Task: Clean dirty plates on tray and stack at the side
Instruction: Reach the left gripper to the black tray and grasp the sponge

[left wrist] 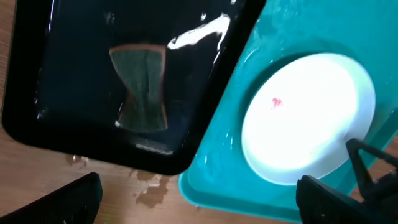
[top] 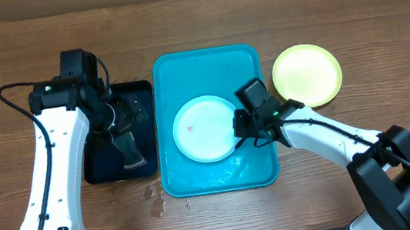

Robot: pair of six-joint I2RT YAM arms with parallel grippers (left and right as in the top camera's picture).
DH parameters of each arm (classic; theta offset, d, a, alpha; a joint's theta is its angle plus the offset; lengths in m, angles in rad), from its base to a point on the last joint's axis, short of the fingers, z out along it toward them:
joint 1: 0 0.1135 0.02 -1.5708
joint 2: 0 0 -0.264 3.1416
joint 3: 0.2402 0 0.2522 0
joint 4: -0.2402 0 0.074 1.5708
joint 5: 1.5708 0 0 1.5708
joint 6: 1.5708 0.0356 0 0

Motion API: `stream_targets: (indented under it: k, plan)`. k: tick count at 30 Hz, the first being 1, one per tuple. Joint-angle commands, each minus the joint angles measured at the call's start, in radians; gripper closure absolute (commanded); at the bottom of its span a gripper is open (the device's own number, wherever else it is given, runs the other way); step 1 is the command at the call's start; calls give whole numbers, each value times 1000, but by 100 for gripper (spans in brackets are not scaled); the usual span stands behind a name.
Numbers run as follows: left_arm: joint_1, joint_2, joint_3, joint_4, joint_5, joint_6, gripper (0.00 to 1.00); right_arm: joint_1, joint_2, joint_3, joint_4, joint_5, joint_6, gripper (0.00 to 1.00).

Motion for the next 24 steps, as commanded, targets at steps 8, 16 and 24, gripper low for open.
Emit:
stream_targets:
  k: [8,16,24]
  plan:
    - [4,10,9,52,34,-9,0,19,-18,-2,-5,35,8,87]
    - [-12,10,-52,22,9,91,38,19,-18,-2,-10,34,8,35]
    - [-17,10,-175,108,-105,42,46,19,-18,-2,-2,35,8,0]
